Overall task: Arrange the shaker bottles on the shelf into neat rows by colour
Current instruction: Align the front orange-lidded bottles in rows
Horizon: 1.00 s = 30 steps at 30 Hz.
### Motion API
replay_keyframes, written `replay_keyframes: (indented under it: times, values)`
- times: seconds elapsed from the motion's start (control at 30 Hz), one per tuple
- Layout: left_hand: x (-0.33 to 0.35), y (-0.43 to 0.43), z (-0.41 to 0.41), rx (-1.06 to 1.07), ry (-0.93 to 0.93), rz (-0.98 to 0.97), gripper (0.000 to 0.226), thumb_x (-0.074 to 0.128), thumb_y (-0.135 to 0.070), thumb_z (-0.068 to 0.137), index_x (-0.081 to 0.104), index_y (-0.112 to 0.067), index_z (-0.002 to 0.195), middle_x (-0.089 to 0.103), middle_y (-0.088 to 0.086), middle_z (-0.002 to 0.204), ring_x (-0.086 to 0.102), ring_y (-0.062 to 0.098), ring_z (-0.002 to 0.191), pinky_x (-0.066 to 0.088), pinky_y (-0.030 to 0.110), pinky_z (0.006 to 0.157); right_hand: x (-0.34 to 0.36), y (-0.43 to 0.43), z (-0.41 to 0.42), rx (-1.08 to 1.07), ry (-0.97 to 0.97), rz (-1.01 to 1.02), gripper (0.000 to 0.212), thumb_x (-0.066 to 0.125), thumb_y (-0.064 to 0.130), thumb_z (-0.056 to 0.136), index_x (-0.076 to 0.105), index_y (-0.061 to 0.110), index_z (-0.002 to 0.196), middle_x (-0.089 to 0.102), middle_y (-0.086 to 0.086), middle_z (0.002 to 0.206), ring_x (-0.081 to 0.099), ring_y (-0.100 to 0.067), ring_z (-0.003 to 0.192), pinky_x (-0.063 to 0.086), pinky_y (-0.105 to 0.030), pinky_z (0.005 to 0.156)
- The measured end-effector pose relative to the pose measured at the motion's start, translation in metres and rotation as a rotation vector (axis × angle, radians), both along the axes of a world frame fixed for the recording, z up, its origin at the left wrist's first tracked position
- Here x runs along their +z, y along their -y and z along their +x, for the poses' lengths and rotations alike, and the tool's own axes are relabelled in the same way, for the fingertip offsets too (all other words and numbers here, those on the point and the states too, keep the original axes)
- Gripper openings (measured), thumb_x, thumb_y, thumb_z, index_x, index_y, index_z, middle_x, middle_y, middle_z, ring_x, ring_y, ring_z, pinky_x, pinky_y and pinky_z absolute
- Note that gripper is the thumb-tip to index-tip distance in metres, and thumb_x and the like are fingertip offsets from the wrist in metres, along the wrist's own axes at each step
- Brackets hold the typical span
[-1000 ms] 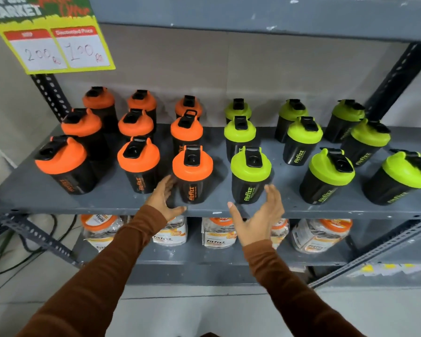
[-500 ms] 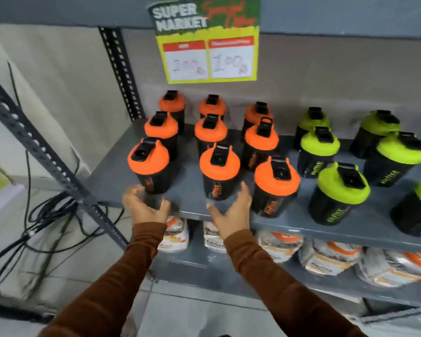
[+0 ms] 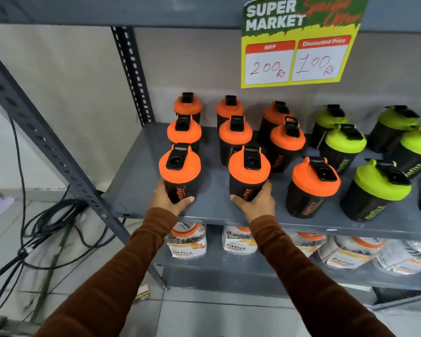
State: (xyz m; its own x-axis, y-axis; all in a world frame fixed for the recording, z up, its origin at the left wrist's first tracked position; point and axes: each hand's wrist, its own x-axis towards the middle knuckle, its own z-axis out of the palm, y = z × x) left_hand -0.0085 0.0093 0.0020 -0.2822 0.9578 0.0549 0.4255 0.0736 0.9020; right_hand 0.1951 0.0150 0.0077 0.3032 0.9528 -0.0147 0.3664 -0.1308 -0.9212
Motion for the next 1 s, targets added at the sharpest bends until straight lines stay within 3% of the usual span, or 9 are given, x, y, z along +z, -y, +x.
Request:
replay_keyframes:
  times: [0.37,0.6,0.8,0.9,1.0]
  values:
    - [0.001,0.011,-0.008,-0.023,0.039,0.002,0.071,0.081,-0.009,0.060,0.044,-0.003,0.120,0.055,0.016,0.124,0.053,0.025,0.110,0.038,0.026,0.089,0.007,0.019,-0.005,0.008,0.035,0.001,0.080,0.085,0.019,0.059,0.040,0.006,0.124,0.057,-0.016,0.126,0.055,-0.030,0.115,0.045,-0.039,0.101]
    - [-0.002,0.011,-0.012,-0.032,0.025,-0.034,0.075,0.084,-0.018,0.057,0.045,-0.007,0.120,0.057,0.016,0.123,0.054,0.030,0.111,0.044,0.038,0.095,0.008,0.028,-0.004,0.033,0.051,-0.024,0.077,0.087,0.020,0.056,0.043,0.007,0.117,0.059,-0.014,0.122,0.057,-0.028,0.111,0.047,-0.042,0.099]
    - [-0.001,0.012,-0.018,-0.119,-0.022,-0.099,0.082,0.085,-0.016,0.055,0.041,-0.011,0.124,0.052,0.014,0.130,0.048,0.031,0.119,0.041,0.047,0.101,0.014,0.032,0.002,0.140,0.053,-0.049,0.096,0.086,0.010,0.055,0.028,0.008,0.132,0.049,-0.013,0.133,0.046,-0.027,0.123,0.037,-0.034,0.103]
    - [0.002,0.011,-0.021,-0.161,-0.029,-0.113,0.080,0.082,-0.010,0.058,0.039,-0.011,0.126,0.050,0.014,0.133,0.045,0.031,0.123,0.038,0.045,0.104,0.012,0.033,0.007,0.180,0.001,-0.077,0.108,0.085,0.002,0.054,0.018,0.012,0.139,0.043,-0.012,0.139,0.041,-0.027,0.129,0.033,-0.039,0.110]
    - [0.004,0.010,-0.022,-0.171,-0.030,-0.118,0.081,0.082,-0.008,0.058,0.038,-0.009,0.127,0.048,0.015,0.135,0.044,0.032,0.124,0.037,0.045,0.104,0.013,0.033,0.008,0.178,0.015,-0.094,0.102,0.082,0.001,0.058,0.021,0.012,0.138,0.046,-0.013,0.137,0.043,-0.029,0.128,0.034,-0.043,0.110]
